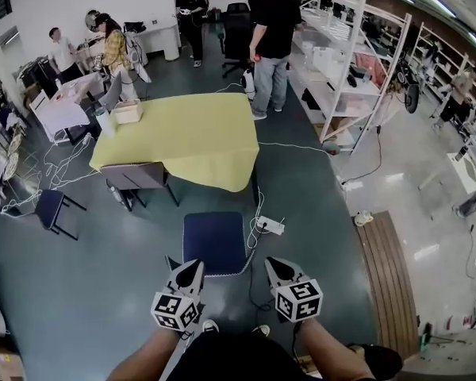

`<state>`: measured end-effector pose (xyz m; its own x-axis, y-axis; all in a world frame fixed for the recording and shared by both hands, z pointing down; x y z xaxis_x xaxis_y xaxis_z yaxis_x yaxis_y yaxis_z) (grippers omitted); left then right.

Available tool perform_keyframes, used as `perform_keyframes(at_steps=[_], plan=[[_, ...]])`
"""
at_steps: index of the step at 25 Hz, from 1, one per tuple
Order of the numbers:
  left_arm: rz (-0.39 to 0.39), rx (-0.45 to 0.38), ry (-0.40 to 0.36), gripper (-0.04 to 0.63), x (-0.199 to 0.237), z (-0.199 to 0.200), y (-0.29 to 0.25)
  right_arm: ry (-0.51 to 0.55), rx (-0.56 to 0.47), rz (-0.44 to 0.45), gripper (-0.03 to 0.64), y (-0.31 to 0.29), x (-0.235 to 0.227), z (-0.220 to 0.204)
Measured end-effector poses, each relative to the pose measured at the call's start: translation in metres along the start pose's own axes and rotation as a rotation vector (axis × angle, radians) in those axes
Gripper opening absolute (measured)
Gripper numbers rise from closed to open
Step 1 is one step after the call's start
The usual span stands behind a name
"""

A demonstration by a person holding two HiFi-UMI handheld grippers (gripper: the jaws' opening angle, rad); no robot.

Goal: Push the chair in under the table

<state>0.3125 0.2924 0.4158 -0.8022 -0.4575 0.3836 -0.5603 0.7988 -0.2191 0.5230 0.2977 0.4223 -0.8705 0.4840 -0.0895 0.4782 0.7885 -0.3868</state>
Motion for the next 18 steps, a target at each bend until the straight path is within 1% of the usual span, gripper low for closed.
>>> perform_keyframes(at_steps=[3, 5, 12, 18], plan=[[-0.001, -0.008, -0.015, 0.009, 0.019, 0.01, 0.016, -0.014, -0.036, 0.013, 0.014, -0.014, 0.022, 0.012], [-0.002, 0.001, -0.013, 0.009, 0.032, 0.011, 0.025, -0.02, -0.045, 0.014, 0.014, -0.022, 0.034, 0.015], [-0.01, 0.056, 0.007, 0.009, 0.075, 0.005, 0.041, 0.016, 0.011, -0.007, 0.014, -0.053, 0.068, 0.009], [-0.004, 0.084, 0.02, 0.009, 0.094, -0.006, 0.038, 0.01, 0.047, -0.024, 0.014, -0.06, 0.079, -0.004]])
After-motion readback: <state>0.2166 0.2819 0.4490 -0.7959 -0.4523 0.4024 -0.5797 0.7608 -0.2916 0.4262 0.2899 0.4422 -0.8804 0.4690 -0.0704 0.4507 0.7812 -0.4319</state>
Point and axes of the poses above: the fingertips, and each gripper's own axes: y backward along the fingers, x to its left, z out of its top, the point moved 3 cm from there along y, backward along the fingers, and after that the axes turned 11 degrees about y, right-handed, at the moved point
